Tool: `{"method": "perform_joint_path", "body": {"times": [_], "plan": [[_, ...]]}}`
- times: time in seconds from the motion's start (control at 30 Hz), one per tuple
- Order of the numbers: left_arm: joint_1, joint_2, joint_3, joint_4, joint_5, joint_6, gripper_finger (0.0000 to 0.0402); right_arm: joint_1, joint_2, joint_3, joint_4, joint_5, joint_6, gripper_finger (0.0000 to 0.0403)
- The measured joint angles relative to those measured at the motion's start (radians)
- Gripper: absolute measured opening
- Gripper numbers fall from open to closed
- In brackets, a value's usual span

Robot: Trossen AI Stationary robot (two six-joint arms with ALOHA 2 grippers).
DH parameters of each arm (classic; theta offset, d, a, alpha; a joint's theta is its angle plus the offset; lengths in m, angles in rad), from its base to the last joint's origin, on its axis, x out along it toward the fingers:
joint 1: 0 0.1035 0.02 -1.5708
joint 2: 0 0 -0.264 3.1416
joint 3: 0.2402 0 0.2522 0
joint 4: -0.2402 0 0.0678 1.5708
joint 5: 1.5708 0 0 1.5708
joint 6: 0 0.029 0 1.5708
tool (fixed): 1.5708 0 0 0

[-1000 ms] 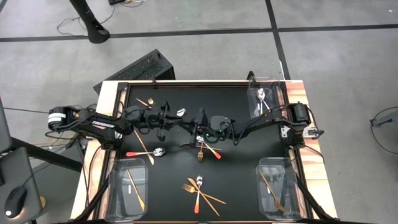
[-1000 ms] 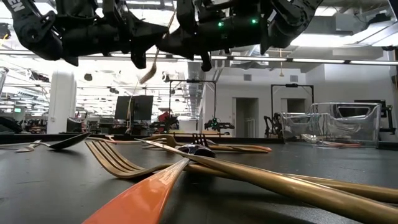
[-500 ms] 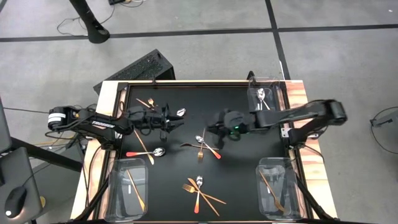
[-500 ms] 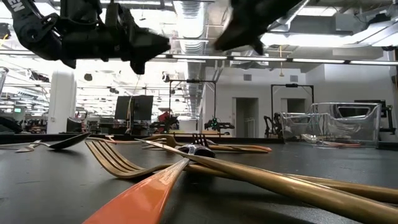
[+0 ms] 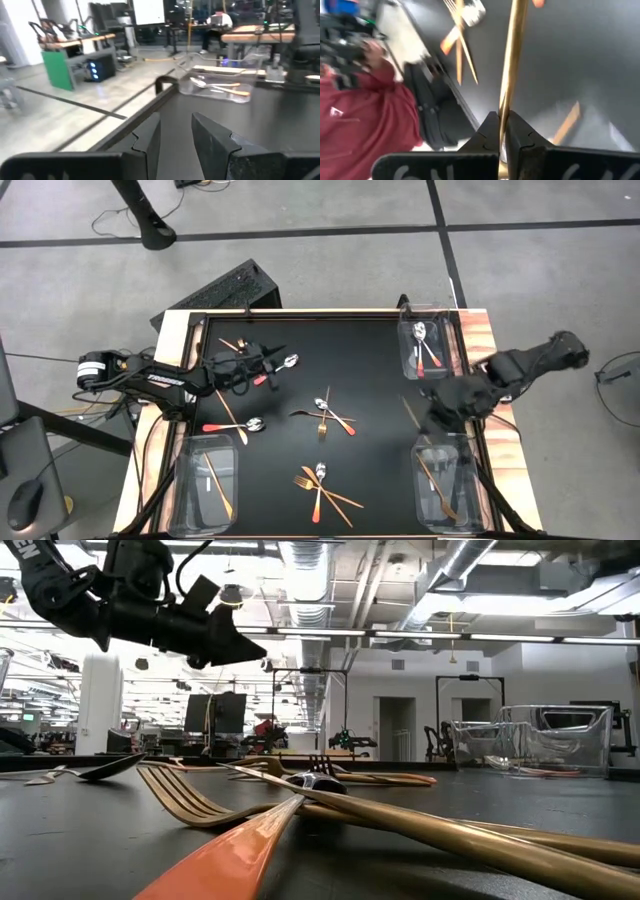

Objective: Sort silverware by color (type)
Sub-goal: Put the gold fork into the bottom right transparent bin

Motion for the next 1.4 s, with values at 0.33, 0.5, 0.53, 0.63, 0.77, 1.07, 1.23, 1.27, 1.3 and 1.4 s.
{"method": "perform_joint_path", "body": {"times": [0.33,0.5,0.53,0.63,0.77,1.07,1.23,1.27,1.3,1.4], "plan": [[0.002,0.000,0.000,0.016,-0.027,0.083,0.0100,0.402,0.148,-0.022,-0.066,0.057,0.415,0.0018],[0.003,0.000,0.000,0.037,-0.073,0.107,0.0100,0.504,0.261,-0.022,-0.061,-0.042,0.560,0.0035],[0.003,0.000,0.000,0.047,-0.073,0.109,0.0100,0.512,0.278,-0.022,-0.061,-0.059,0.583,0.0039],[0.003,0.000,0.000,0.079,-0.073,0.108,0.0100,0.517,0.317,-0.022,-0.062,-0.092,0.622,0.0053],[0.003,0.000,0.000,0.099,-0.067,0.108,0.0100,0.496,0.329,-0.021,-0.026,-0.067,0.625,0.0076],[0.003,0.000,0.000,0.060,-0.063,0.085,0.0100,0.439,0.308,-0.021,-0.068,-0.072,0.528,0.0137],[0.003,0.000,0.000,0.056,-0.062,0.083,0.0100,0.352,0.272,-0.021,0.017,0.172,0.322,0.0151],[0.003,0.000,0.000,0.056,-0.054,0.084,0.0100,0.328,0.264,-0.021,0.051,0.246,0.251,0.0151],[0.003,0.000,0.000,0.056,-0.037,0.086,0.0100,0.301,0.260,-0.021,0.084,0.319,0.179,0.0151],[0.003,0.000,0.000,0.056,0.048,0.058,0.0100,0.198,0.272,-0.020,0.161,0.493,-0.039,0.0151]]}}
